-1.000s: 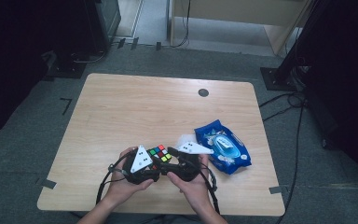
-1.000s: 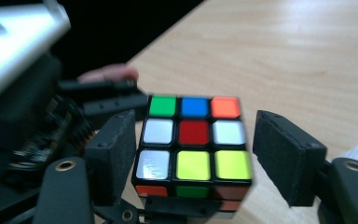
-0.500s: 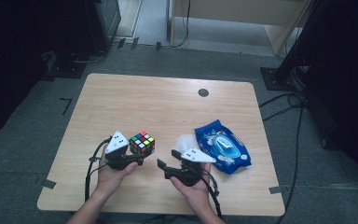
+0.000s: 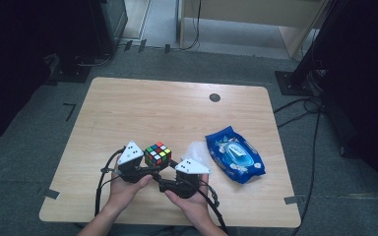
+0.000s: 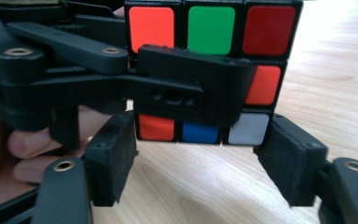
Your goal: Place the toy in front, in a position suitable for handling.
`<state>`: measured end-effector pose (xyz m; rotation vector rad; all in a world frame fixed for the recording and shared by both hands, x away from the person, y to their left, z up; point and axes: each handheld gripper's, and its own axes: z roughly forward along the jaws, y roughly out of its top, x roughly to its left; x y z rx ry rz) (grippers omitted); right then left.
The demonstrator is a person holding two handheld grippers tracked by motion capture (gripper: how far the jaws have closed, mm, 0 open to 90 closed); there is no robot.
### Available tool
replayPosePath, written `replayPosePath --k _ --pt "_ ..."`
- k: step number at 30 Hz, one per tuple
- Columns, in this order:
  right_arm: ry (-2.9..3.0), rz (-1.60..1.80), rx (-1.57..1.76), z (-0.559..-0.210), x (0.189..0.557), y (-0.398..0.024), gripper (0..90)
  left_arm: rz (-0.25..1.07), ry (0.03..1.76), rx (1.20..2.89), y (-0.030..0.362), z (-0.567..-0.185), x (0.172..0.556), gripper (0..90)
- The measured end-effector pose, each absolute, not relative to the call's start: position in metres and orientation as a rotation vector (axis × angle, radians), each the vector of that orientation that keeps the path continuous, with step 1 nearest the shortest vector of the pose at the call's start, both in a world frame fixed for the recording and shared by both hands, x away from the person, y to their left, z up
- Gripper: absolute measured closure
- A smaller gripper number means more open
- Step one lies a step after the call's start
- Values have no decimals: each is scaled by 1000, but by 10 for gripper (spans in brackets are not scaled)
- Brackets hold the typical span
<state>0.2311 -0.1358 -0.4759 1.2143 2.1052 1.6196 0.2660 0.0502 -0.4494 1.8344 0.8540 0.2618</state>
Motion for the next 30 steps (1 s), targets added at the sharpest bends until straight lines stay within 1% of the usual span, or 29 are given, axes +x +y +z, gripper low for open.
replayPosePath --k 1,7,15,27,30 --pt "2095 1605 1211 -476 231 -136 342 265 855 1834 50 -449 266 343" --pt "2105 1593 1154 -477 231 -137 351 260 853 1848 51 -450 266 341" --pt "2127 1509 948 -479 230 -139 354 179 850 1890 55 -446 272 310" --pt "2089 1246 621 -480 219 -138 354 73 832 1945 57 -441 275 327" --pt "2091 1233 566 -480 220 -141 354 52 845 1942 56 -442 276 329"
